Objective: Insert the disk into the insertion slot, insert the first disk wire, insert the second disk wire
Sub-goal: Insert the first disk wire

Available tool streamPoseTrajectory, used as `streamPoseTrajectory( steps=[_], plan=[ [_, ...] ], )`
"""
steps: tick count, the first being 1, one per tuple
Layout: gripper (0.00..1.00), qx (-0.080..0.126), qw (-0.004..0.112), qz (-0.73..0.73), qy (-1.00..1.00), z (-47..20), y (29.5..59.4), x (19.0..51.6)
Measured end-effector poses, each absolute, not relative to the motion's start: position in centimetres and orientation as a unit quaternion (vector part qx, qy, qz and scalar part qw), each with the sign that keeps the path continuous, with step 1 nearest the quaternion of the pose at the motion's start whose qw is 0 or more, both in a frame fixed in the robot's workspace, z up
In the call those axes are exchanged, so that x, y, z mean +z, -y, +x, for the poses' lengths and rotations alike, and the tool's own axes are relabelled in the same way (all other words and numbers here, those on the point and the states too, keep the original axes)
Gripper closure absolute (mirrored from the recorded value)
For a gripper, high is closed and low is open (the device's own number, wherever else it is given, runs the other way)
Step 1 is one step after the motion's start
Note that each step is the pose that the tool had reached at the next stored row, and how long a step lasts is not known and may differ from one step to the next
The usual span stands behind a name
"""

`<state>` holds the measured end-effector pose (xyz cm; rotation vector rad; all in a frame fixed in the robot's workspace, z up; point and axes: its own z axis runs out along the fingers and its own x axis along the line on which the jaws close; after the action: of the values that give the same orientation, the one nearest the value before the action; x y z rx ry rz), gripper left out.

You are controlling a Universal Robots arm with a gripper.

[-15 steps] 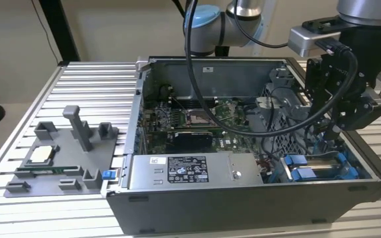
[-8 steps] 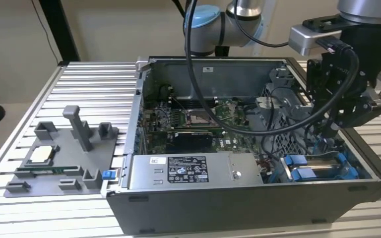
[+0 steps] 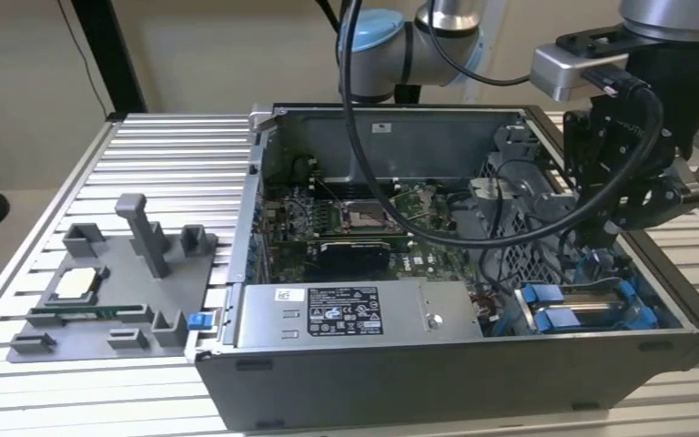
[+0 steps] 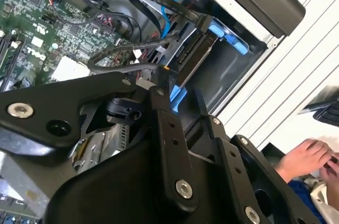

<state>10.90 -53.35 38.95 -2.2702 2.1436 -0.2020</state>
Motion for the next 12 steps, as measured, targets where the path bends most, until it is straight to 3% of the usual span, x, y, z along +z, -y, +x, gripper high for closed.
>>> streamPoseTrajectory(
  steps=[12],
  plan=[
    [0.00, -0.073, 0.010, -0.744, -0.664, 10.85, 52.85, 38.67]
  ],
)
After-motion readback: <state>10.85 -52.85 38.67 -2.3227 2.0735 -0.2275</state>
